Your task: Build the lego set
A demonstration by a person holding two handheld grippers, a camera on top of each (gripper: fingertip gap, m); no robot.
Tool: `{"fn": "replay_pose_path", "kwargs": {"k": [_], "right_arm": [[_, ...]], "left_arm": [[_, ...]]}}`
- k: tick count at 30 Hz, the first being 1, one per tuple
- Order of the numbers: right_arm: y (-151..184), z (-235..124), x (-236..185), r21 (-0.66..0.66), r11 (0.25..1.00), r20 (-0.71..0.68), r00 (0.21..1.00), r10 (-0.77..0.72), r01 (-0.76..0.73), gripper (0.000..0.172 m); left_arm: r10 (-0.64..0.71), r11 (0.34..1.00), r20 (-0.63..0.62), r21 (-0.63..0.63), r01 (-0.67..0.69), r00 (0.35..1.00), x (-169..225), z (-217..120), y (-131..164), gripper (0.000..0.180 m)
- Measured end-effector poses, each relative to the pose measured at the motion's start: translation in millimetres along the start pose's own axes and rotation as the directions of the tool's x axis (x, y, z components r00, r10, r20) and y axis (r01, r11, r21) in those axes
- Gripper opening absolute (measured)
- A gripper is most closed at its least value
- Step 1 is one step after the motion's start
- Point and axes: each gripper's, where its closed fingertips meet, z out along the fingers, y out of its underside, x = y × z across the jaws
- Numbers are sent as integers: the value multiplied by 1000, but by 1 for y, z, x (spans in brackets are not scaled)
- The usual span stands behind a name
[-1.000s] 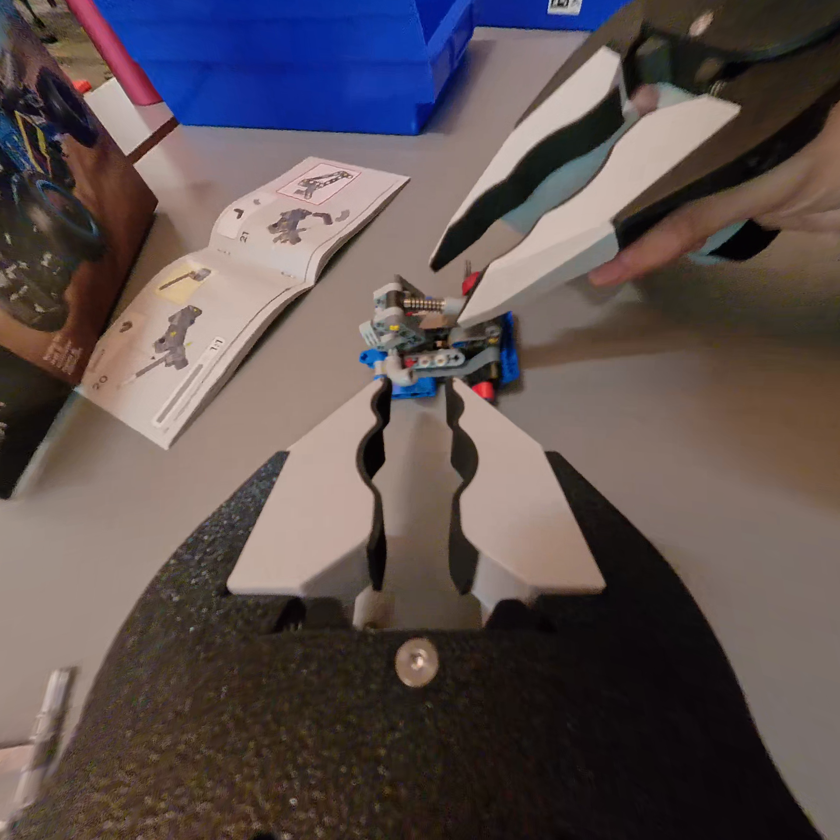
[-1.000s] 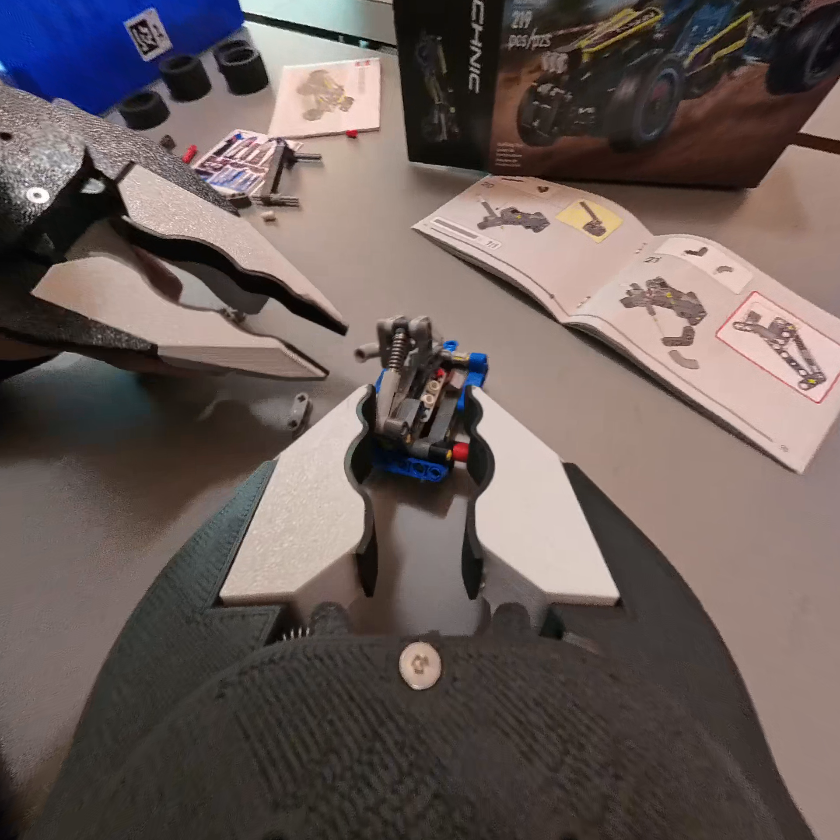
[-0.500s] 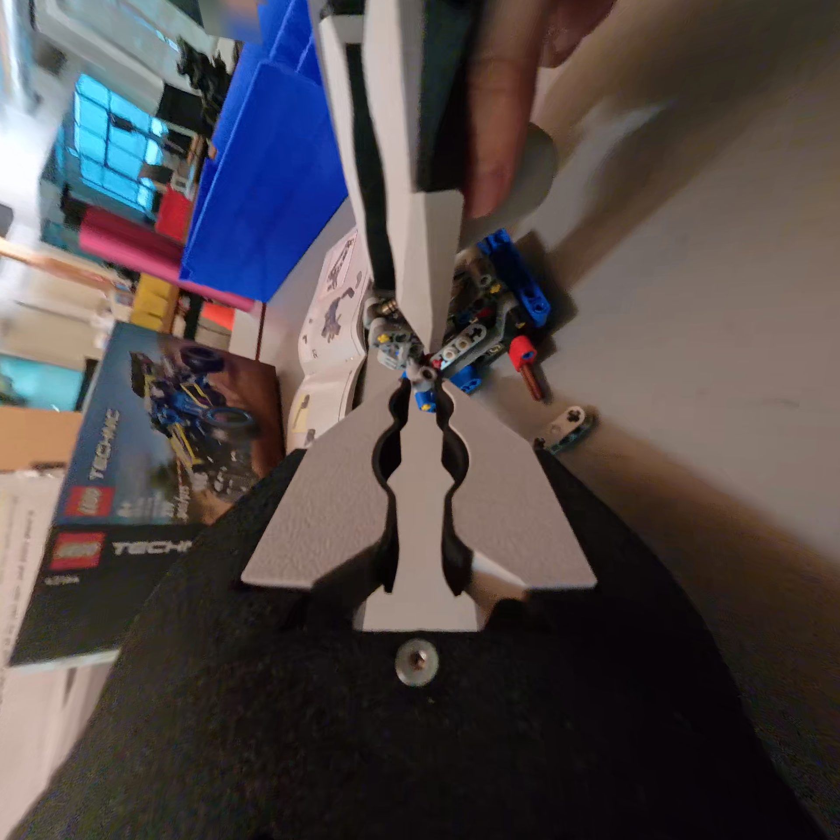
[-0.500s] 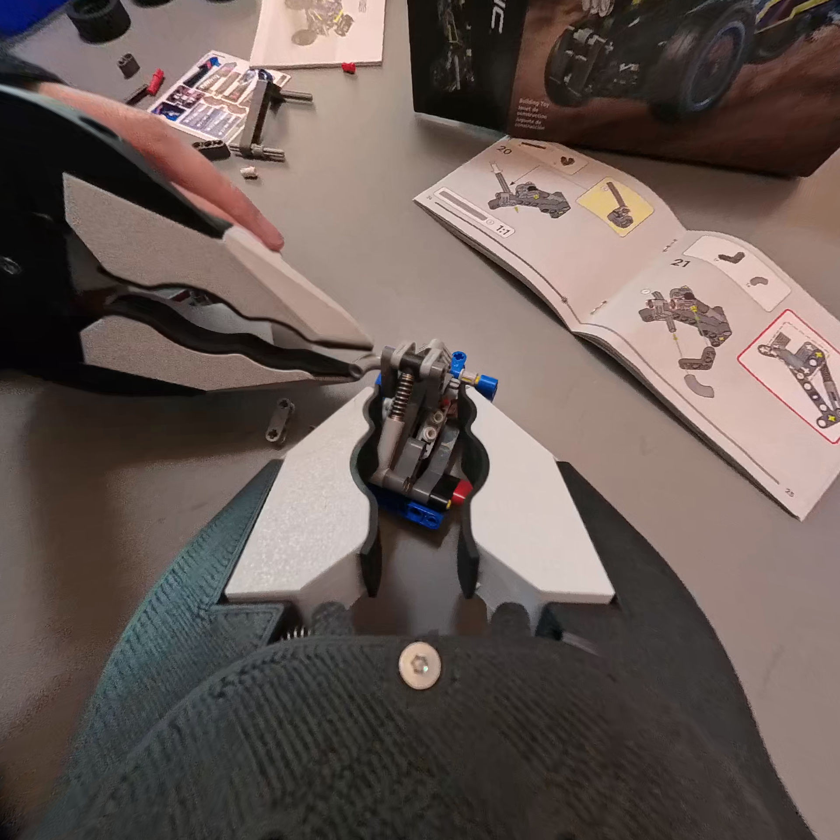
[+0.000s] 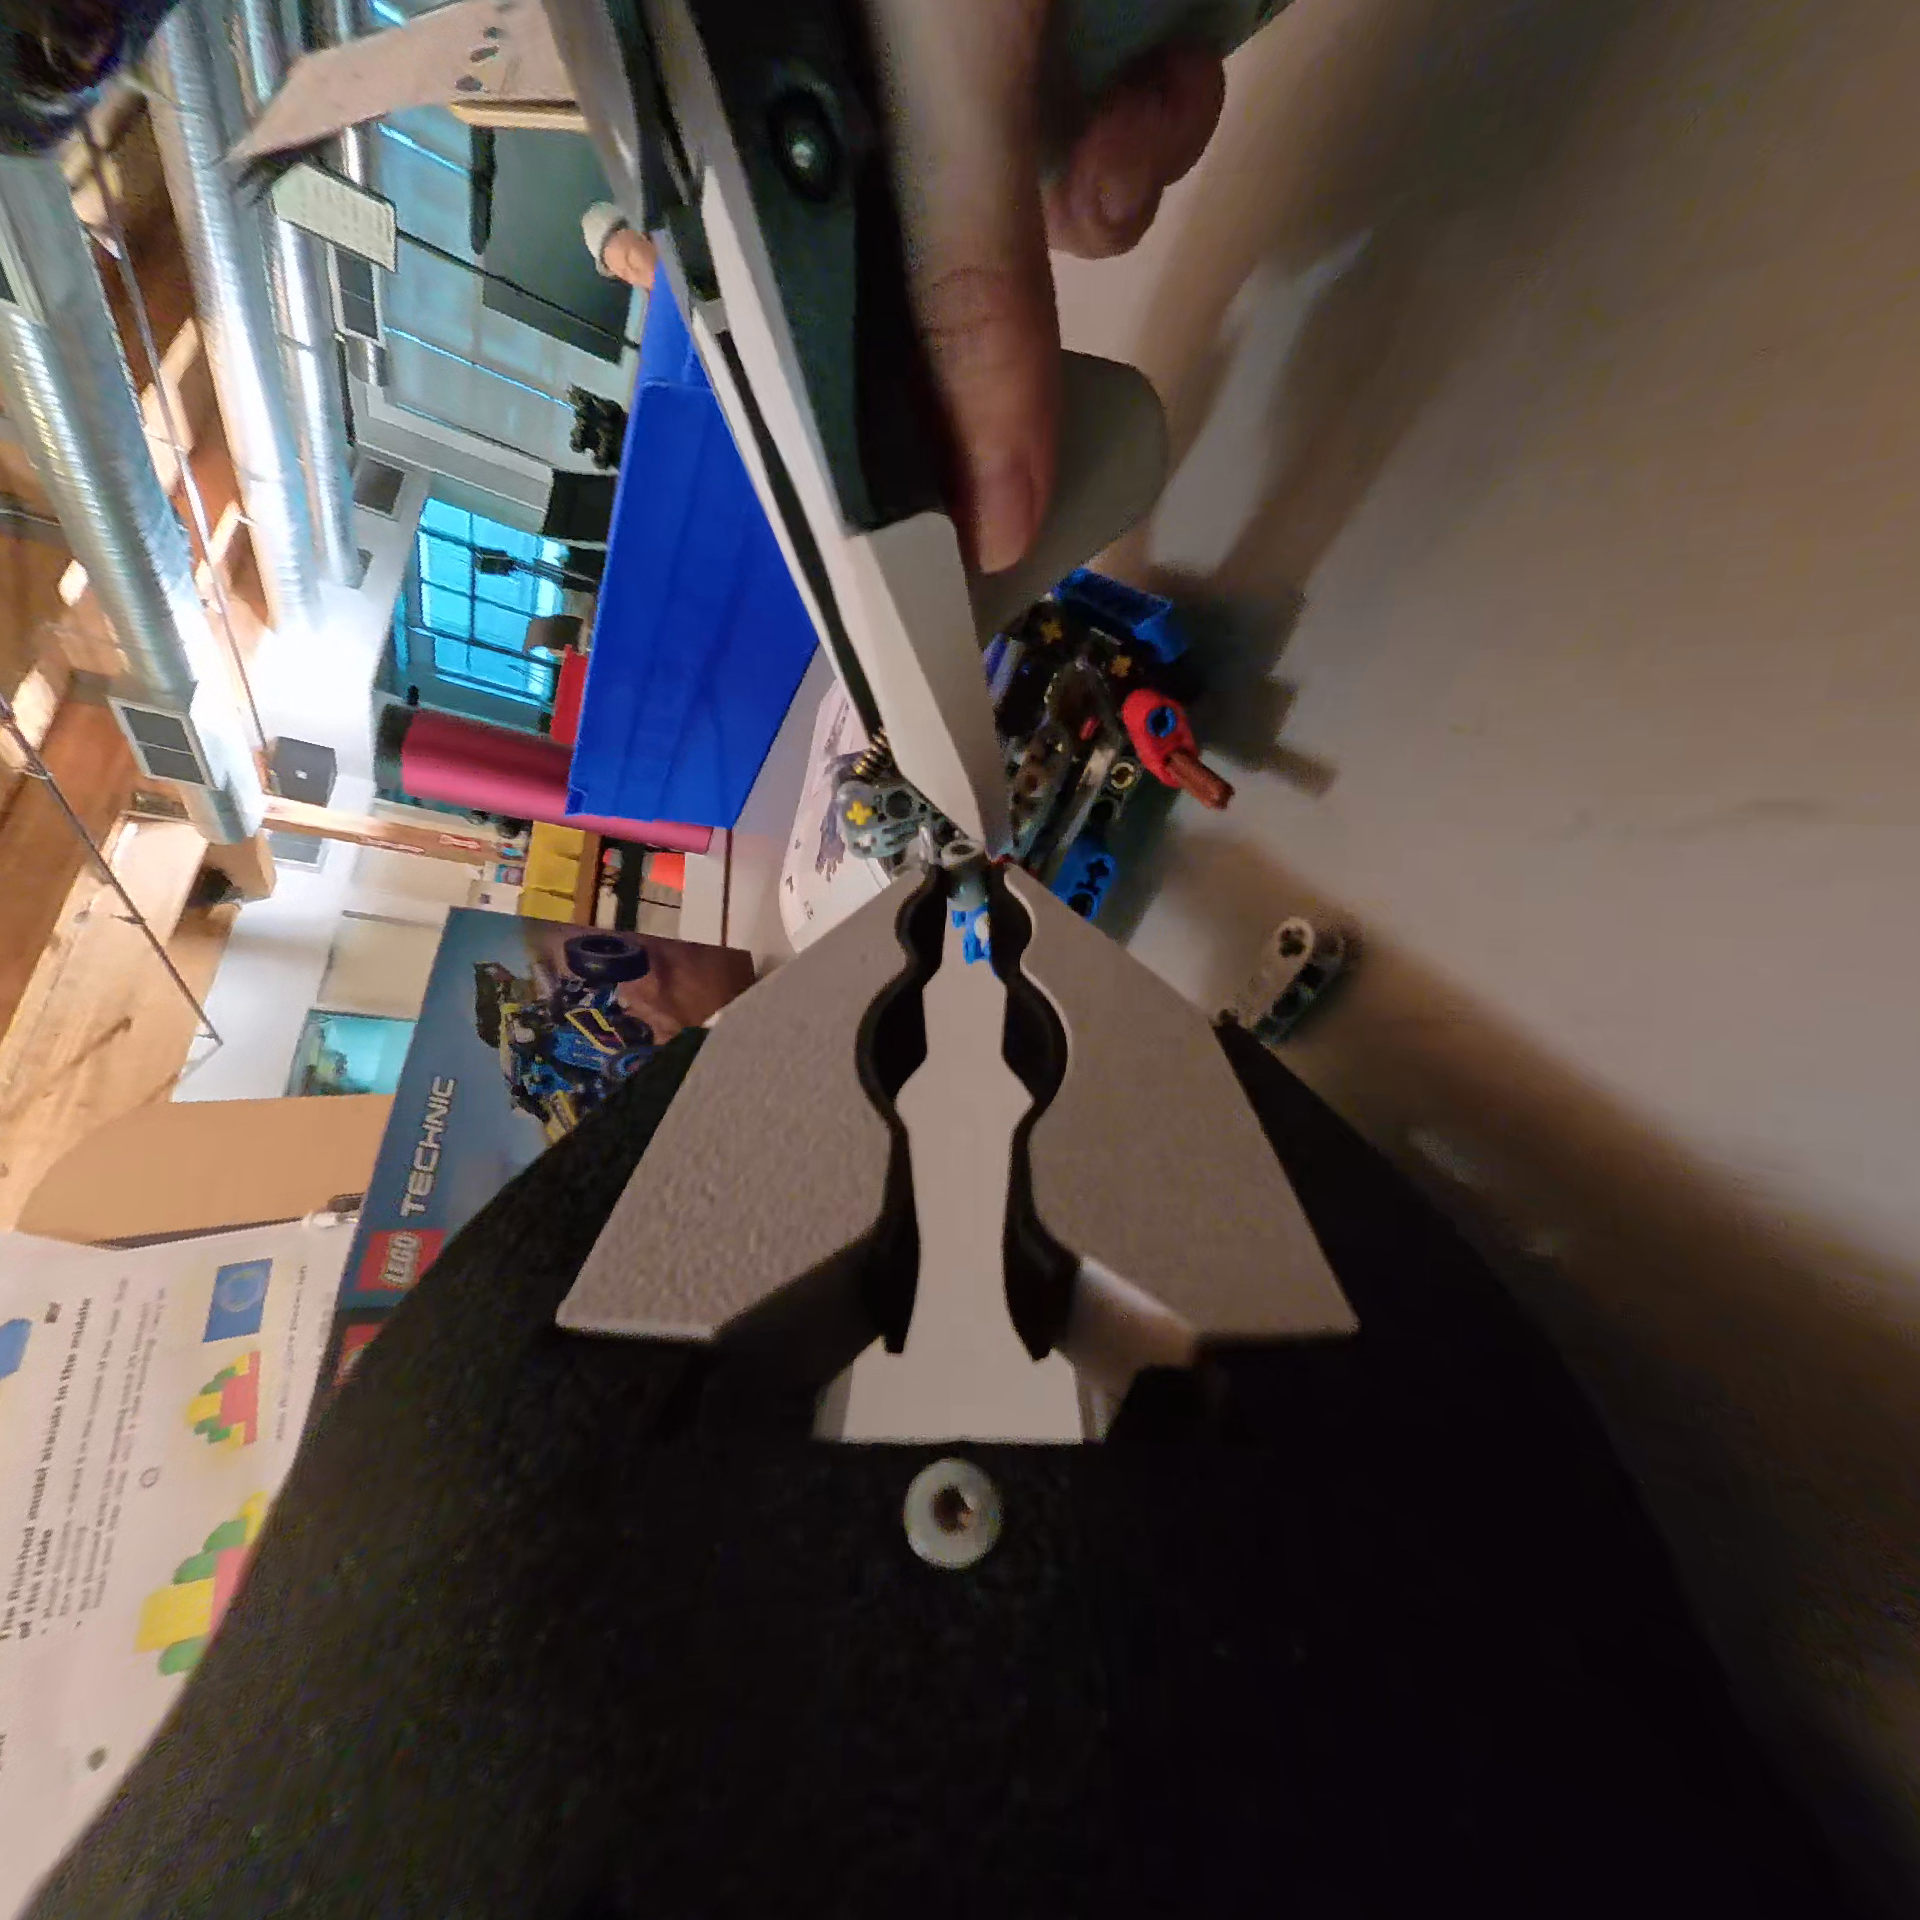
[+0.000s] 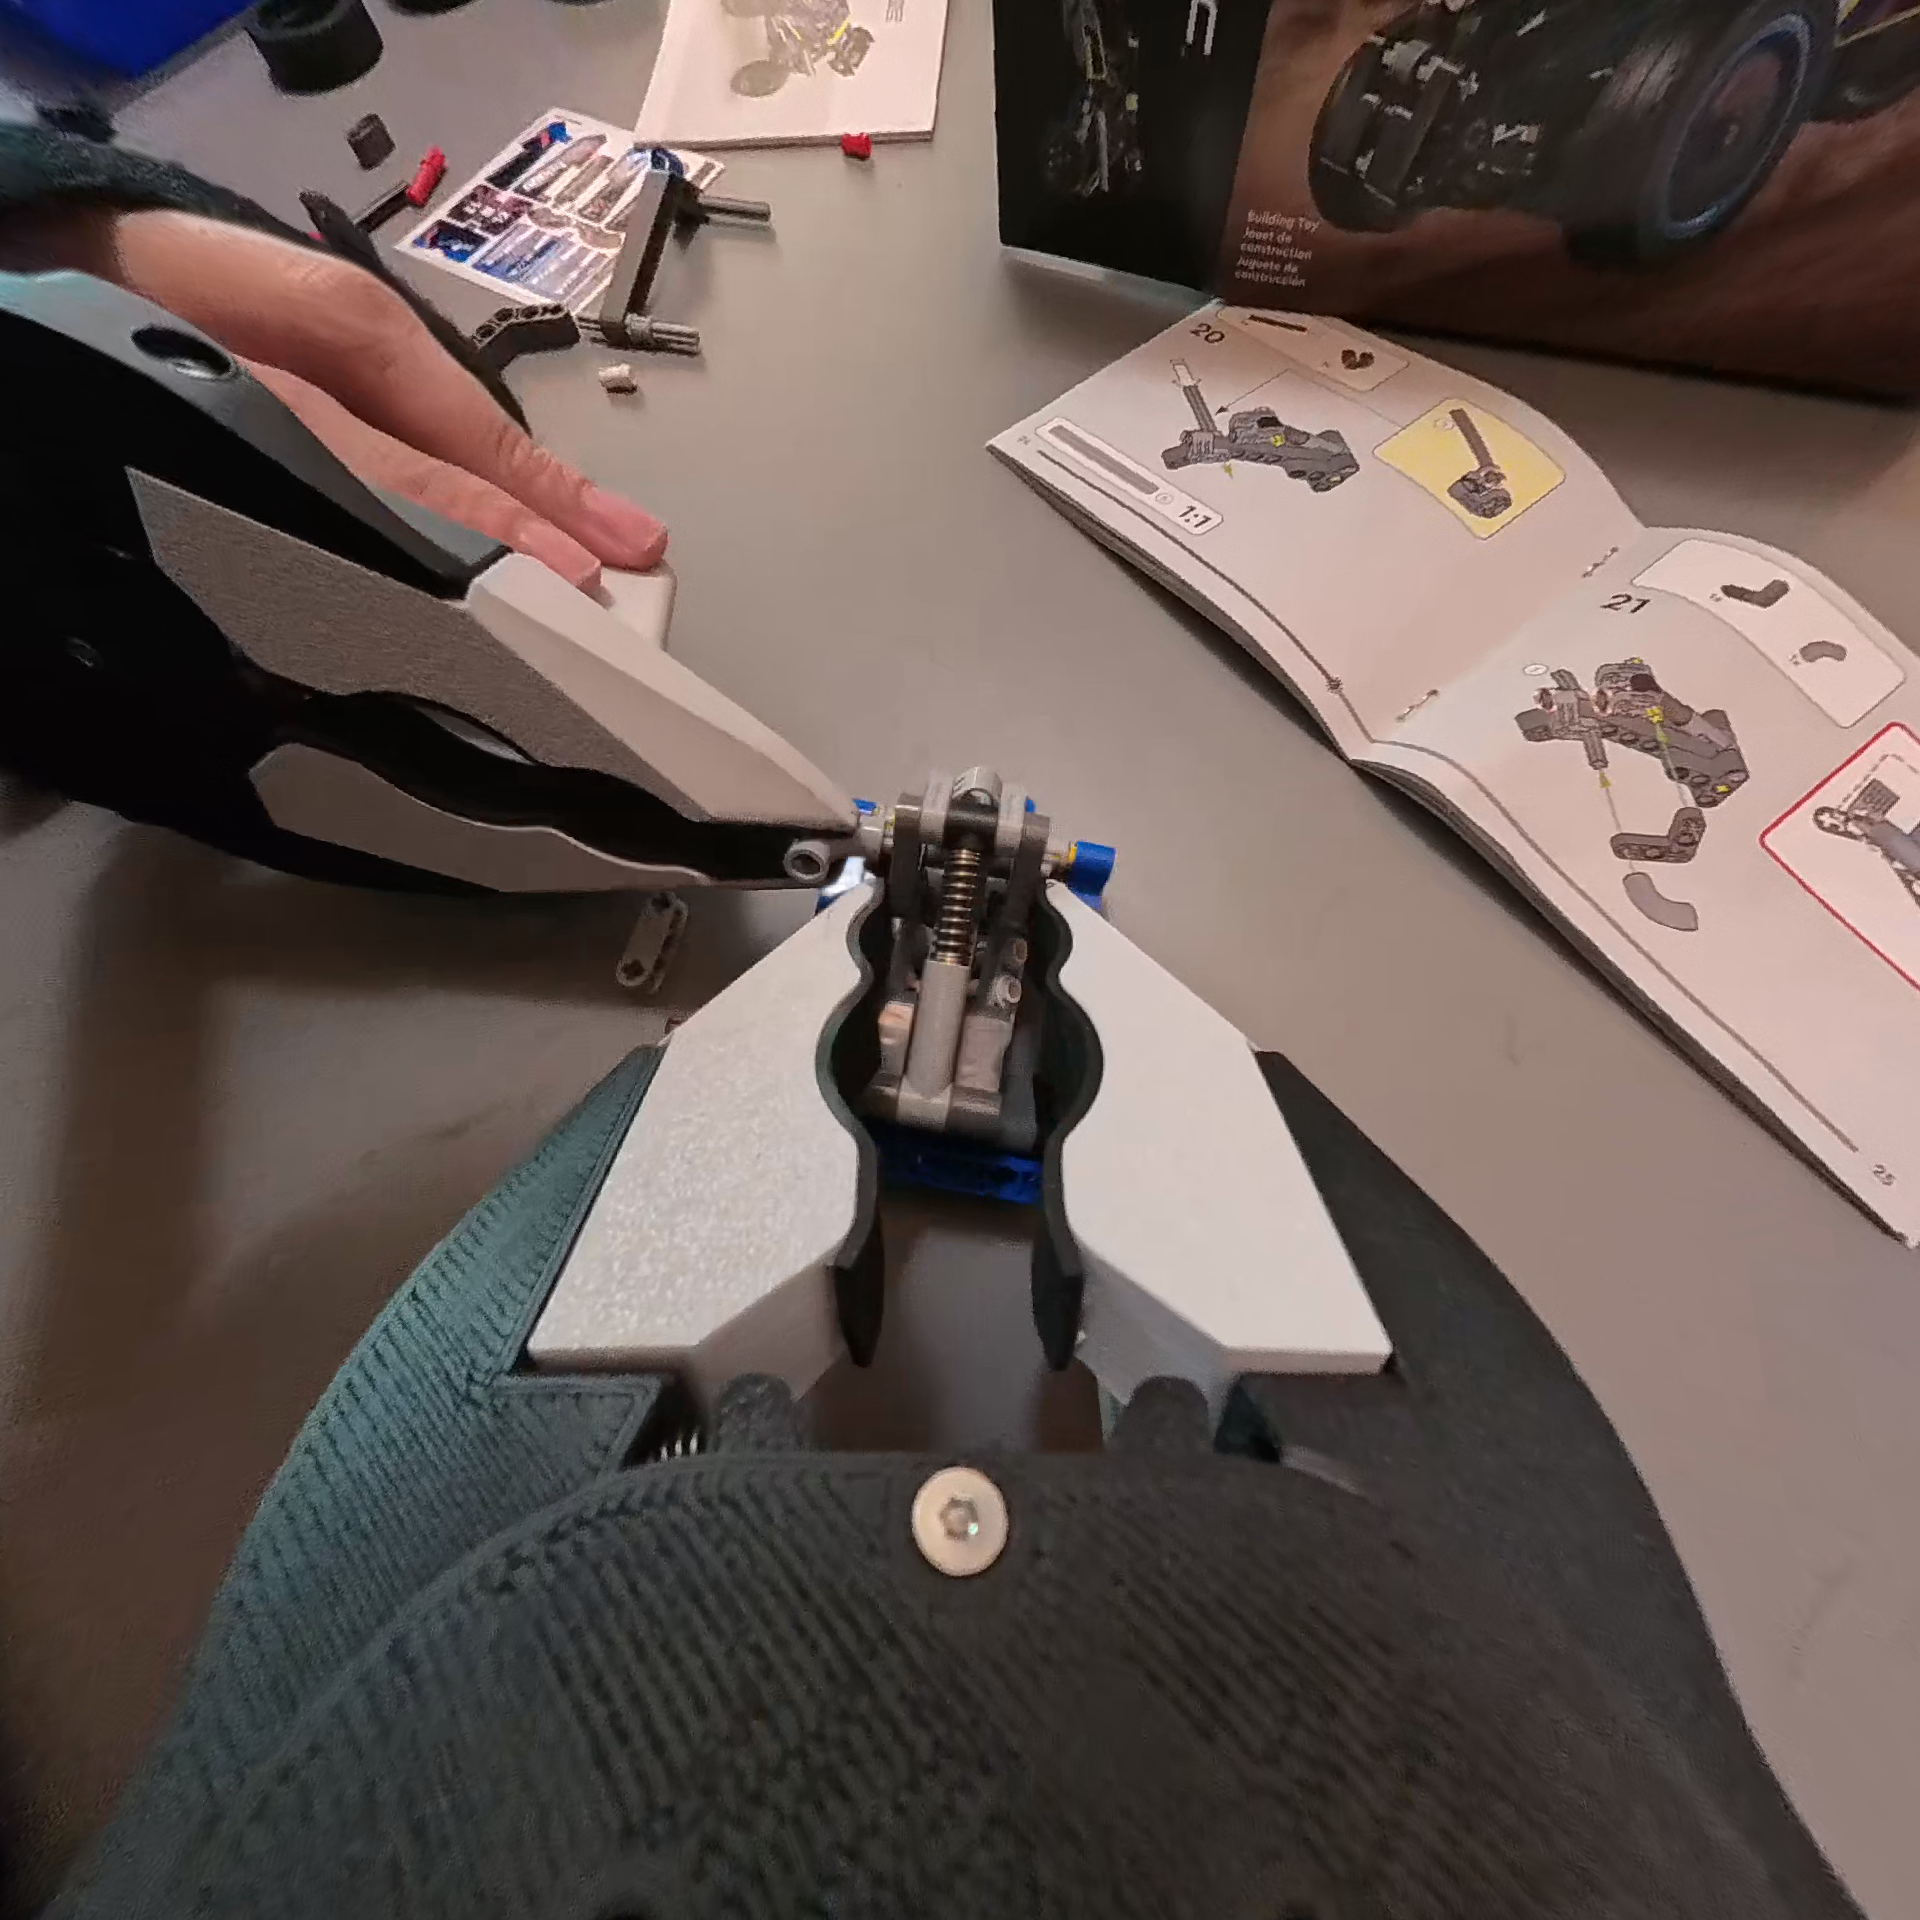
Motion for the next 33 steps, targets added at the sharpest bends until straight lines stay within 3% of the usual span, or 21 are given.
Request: {"fn": "replay_pose_path", "kwargs": {"k": [9, 22, 29, 33], "right_arm": [[4, -4, -8, -15, 1000, 119, 993, 14, -12, 22], [7, -5, -10, -26, 995, 159, 983, -89, 95, 21], [6, -6, -8, 29, 997, 138, 987, -78, 74, 22], [9, -11, -10, 34, 993, 152, 981, -120, 116, 22]], "left_arm": [[13, 997, 7, 70, -13, 1000, 6, -3, -10, 5], [34, 993, 14, 110, -36, 999, 10, -3, -12, 5], [-217, 962, -140, 136, 236, 966, 9, -7, -13, 9], [-445, 878, -259, 62, 474, 858, 10, -20, -14, 15]]}}
